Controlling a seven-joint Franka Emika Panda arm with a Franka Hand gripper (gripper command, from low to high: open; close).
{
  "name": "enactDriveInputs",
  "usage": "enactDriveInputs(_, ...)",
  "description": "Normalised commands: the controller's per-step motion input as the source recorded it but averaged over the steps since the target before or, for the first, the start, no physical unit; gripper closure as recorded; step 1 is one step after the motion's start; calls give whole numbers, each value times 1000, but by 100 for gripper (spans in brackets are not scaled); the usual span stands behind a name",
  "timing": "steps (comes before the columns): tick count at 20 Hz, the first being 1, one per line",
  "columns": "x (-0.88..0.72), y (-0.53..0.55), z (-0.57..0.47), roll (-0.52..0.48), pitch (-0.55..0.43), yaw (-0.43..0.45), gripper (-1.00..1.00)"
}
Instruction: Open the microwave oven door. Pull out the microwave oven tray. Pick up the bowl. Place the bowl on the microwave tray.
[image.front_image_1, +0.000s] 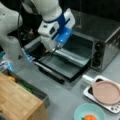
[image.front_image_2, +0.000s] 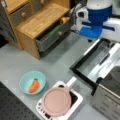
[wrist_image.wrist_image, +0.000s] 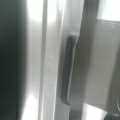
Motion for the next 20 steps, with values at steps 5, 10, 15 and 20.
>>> enactDriveInputs(5,557,-274,132,-115,324,-40,-100)
enactDriveInputs(10,504,-228,282,-148,341,36,-100)
enactDriveInputs(15,646,-1,398,-196,340,181,-100)
enactDriveInputs(20,725,72,273,-221,322,222,-100)
